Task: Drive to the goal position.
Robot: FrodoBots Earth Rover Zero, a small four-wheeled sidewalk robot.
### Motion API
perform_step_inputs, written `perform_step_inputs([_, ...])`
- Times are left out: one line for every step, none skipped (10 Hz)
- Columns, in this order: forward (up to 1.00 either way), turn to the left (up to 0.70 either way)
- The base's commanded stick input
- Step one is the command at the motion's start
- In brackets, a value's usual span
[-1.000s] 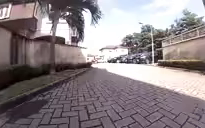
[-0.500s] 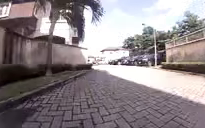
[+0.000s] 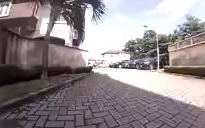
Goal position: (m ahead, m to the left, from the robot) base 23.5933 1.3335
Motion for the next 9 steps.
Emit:
perform_step_inputs([0.69, 0.03])
perform_step_inputs([0.69, 0.03])
perform_step_inputs([0.69, 0.03])
perform_step_inputs([0.69, 0.03])
perform_step_inputs([0.69, 0.03])
perform_step_inputs([0.69, 0.03])
perform_step_inputs([0.69, 0.03])
perform_step_inputs([0.69, 0.03])
perform_step_inputs([0.69, 0.03])
